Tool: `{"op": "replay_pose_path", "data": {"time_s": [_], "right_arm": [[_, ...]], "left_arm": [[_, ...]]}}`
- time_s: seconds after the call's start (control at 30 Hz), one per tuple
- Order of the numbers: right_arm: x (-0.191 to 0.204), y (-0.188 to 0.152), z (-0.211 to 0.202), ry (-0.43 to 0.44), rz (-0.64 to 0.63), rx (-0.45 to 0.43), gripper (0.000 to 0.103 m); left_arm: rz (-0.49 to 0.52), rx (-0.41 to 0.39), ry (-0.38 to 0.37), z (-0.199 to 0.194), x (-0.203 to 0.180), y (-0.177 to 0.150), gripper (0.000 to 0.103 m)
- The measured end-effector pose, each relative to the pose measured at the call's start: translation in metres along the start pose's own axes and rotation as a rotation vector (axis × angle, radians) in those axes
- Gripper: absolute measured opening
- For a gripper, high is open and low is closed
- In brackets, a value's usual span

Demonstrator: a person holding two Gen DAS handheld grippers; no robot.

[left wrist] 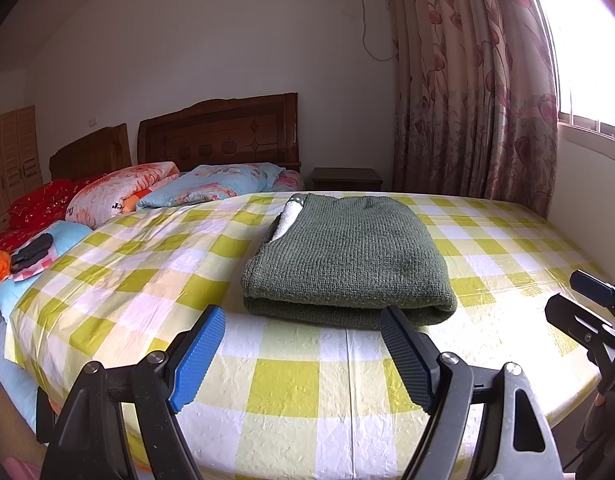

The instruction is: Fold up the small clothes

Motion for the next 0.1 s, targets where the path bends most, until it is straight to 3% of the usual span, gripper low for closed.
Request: {"op": "replay_pose_path", "data": {"time_s": [0.1], "right_arm": [[0.0004, -0.0020, 0.0017, 0.002, -0.002, 0.006, 0.103]], "left_arm": [[0.000, -0.010, 0.021, -0.0004, 0.0013, -0.0004, 0.081]]}}
Point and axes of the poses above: each gripper's, at about its wrist camera, not at the fingertips, and z roughly the way its jaws point, x to its left, y to its top, the point moved 6 cm from there along z, roughly the way its jaws point
